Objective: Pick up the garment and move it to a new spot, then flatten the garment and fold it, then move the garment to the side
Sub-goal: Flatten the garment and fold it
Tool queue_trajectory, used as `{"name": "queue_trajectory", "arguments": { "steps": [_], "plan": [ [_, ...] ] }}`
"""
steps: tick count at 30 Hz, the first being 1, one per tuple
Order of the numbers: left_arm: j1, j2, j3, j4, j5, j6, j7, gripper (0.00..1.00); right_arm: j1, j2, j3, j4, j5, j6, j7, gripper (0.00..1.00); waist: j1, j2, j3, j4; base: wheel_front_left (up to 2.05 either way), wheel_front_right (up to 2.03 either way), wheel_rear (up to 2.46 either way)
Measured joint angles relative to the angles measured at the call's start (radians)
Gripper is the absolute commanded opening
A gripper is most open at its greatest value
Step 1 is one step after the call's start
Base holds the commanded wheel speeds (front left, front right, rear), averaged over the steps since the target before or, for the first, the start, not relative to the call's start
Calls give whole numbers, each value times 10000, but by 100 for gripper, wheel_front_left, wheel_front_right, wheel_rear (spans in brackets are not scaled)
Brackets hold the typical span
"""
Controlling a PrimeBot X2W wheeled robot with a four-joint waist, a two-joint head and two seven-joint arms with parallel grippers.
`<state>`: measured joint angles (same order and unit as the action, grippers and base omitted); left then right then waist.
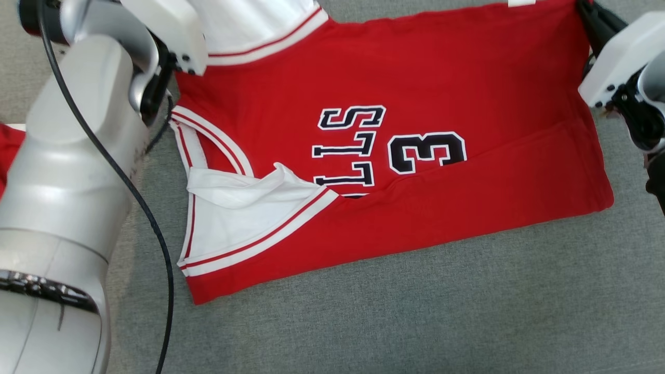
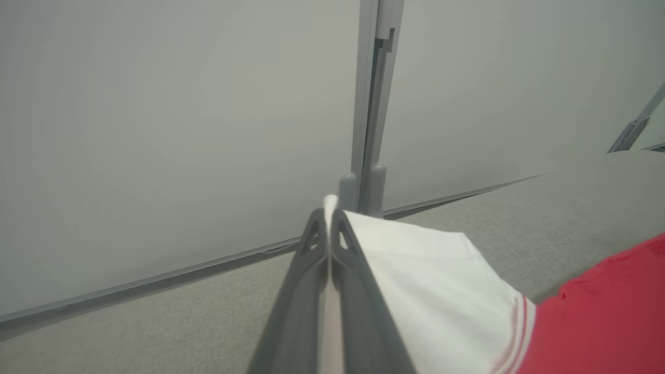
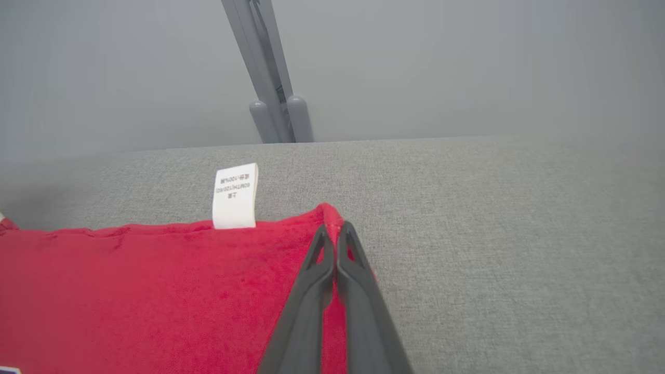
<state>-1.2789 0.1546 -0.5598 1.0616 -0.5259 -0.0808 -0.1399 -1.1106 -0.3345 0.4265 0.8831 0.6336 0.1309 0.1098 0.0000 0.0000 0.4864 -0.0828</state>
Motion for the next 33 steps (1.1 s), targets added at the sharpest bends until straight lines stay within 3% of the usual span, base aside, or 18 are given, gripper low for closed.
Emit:
{"name": "queue_trajectory", "arguments": {
  "steps": [5, 11, 16, 21, 22, 28, 33],
  "plan": [
    [1129, 268, 17, -1007, -384, -236, 48, 0, 794, -591, 451, -591, 1022, 0, 90, 0, 0, 0, -332, 158, 0, 0, 0],
    [3177, 869, 73, -3342, -798, -25, 579, 0, 1706, -1348, 943, -1269, 1885, 0, 56, 0, 0, 0, -725, 367, 0, 0, 0],
    [5088, 1668, 282, -6322, -1145, 825, 1430, 0, 2266, -1965, 1381, -1908, 2309, 0, -109, 0, 0, 0, -951, 513, 0, 0, 0],
    [6944, 2481, 445, -9681, -1369, 1975, 2405, 0, 2604, -2431, 1651, -2299, 2654, 0, -263, 0, 0, 0, -1004, 559, 0, 0, 0],
    [7588, 2740, 487, -10853, -1427, 2408, 2771, 0, 2696, -2573, 1732, -2397, 2738, 0, -330, 0, 0, 0, -1004, 579, 0, 0, 0],
    [9007, 3147, 518, -13043, -1515, 3384, 3404, 0, 3187, -2940, 1856, -2552, 3095, 0, -470, 0, 0, 0, -1034, 687, 0, 0, 0],
    [9796, 3290, 462, -13865, -1540, 3812, 3561, 0, 3707, -3204, 1914, -2740, 3264, 0, -477, 0, -1, 0, -1082, 764, 0, 0, 0]
  ]
}}
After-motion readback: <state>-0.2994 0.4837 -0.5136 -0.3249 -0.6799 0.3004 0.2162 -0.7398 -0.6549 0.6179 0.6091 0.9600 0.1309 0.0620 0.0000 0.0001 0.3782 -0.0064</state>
